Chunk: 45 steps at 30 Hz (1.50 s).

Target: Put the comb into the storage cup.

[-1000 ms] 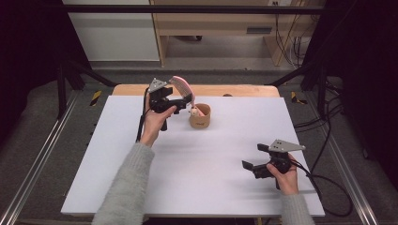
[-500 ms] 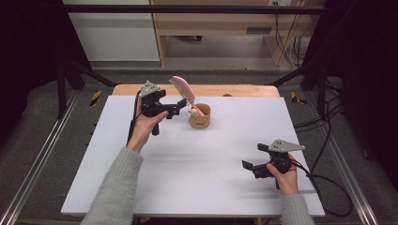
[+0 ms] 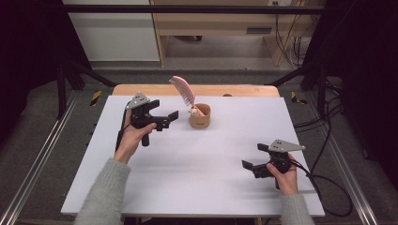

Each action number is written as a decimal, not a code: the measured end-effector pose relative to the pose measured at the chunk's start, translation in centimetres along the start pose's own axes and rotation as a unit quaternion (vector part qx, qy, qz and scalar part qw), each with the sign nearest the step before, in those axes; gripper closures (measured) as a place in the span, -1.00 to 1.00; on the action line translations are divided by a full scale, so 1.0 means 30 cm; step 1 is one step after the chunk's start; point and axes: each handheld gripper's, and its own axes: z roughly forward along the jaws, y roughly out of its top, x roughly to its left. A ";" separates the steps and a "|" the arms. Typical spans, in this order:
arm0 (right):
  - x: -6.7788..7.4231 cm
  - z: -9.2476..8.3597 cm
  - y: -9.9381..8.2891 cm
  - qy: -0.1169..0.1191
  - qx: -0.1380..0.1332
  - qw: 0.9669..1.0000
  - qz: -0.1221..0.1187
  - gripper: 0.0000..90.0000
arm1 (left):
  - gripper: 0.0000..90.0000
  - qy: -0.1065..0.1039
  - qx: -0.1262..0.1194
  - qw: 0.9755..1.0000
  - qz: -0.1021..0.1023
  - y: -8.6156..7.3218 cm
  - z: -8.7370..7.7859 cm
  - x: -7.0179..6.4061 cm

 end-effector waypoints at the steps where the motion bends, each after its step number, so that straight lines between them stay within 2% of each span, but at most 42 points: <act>1: 0.000 0.001 0.000 0.000 0.000 1.000 0.001 -0.99 | -0.99 -0.001 0.001 1.000 0.002 -0.008 -0.008 -0.001; 10: 0.001 0.003 -0.001 -0.002 0.001 1.000 0.000 -0.99 | -0.99 -0.009 0.010 1.000 0.011 -0.076 -0.091 -0.003; 14: 0.001 0.005 -0.002 -0.003 0.003 1.000 0.001 -0.99 | -0.99 -0.008 0.010 1.000 0.000 -0.117 -0.127 0.008; 24: 0.001 0.010 -0.005 -0.006 0.008 1.000 -0.001 -0.99 | -0.99 0.000 0.044 0.999 -0.001 -0.241 -0.197 0.031; 33: 0.003 0.013 -0.009 -0.009 0.015 1.000 -0.003 -0.99 | -0.99 0.012 0.068 0.998 -0.003 -0.330 -0.251 0.058; 45: 0.002 0.013 -0.011 -0.009 0.015 1.000 0.000 -0.99 | -0.99 0.035 0.071 0.997 -0.008 -0.386 -0.333 0.092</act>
